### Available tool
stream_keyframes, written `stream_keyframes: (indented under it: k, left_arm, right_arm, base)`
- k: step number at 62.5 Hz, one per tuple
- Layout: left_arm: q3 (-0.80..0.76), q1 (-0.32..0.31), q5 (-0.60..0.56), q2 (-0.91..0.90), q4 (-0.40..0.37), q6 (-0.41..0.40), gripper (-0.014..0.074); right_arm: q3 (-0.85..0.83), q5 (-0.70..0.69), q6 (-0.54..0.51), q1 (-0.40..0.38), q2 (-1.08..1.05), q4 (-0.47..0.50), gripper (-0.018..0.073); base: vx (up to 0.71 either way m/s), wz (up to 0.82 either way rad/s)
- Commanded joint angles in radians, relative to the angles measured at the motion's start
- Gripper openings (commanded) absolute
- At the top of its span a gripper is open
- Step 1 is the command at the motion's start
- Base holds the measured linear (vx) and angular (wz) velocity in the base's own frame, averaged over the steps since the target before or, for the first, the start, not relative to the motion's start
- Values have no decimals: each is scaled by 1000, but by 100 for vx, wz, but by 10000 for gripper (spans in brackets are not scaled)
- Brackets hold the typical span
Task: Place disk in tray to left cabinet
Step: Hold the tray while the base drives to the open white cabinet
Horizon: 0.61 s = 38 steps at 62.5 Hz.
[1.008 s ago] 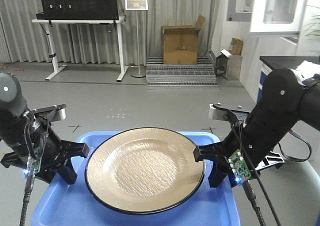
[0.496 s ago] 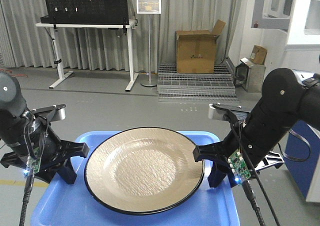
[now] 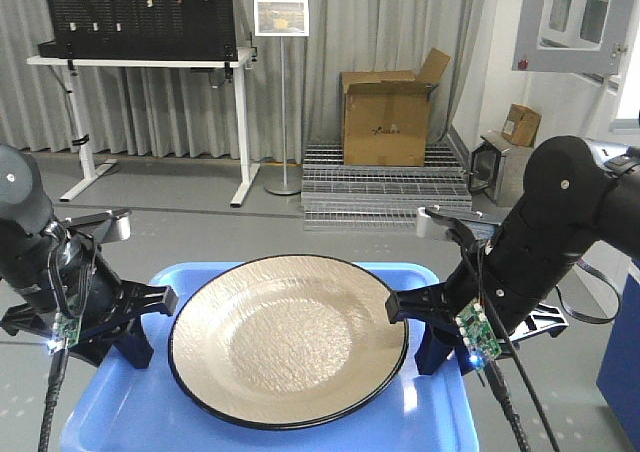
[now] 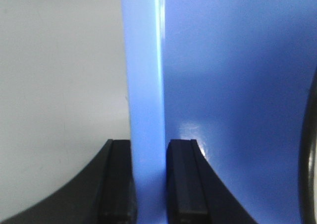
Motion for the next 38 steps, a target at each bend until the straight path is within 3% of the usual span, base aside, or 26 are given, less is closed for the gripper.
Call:
stream_keyframes:
  k: [1,38]
  left_arm:
    - [-37,-8,-21,-52,-51,-10,0]
    - [-37,-8,-22,-52,-52,-10,0]
  right_arm:
    - [-38,-18,-17,2,-56,45,-3]
    - [-38,-2,-17,2,-56,44,-3]
  base:
    - [65,-9]
    - [66,-4]
